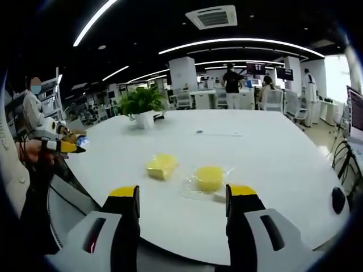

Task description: Compare the silicone blocks by pressing each to a similar depth, holding the contact briefly, and releasing to observe deformation and rebound differences across the visible hardness samples.

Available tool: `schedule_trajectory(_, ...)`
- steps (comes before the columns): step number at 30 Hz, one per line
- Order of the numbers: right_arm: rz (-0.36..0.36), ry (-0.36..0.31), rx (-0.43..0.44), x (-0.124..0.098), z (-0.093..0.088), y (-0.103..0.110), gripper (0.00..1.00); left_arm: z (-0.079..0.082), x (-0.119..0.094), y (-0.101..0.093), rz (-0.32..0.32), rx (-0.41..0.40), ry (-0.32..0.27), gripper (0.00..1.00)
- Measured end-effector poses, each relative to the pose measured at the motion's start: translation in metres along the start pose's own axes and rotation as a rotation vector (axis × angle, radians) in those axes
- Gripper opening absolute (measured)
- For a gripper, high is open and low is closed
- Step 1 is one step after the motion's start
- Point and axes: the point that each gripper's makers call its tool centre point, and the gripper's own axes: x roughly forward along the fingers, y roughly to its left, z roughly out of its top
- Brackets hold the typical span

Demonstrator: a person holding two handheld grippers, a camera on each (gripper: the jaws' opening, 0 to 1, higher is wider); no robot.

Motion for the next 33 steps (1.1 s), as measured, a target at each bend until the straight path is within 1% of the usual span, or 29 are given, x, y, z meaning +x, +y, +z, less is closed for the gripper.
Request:
schedule_trajectory(3,0.004,-0.013,0.021,0.000,0.004,0.001,0.57,0.000,0.000,0.002,0.000,0.000,0.001,0.69)
schedule_trajectory(9,0.009,-0.004,0.009,0.002,0.005,0.002,0.56,-0.002,0.000,0.005,0.002,-0.003,0.006,0.68)
schedule_trajectory(18,0.010,0.010,0.004,0.004,-0.001,0.001,0.56,-0.004,0.000,0.006,0.006,-0.010,0.003,0.68)
schedule_trajectory(33,0.007,0.004,0.017,0.004,-0.006,-0.004,0.57,-0.007,0.000,0.005,0.010,-0.014,0.009,0.68)
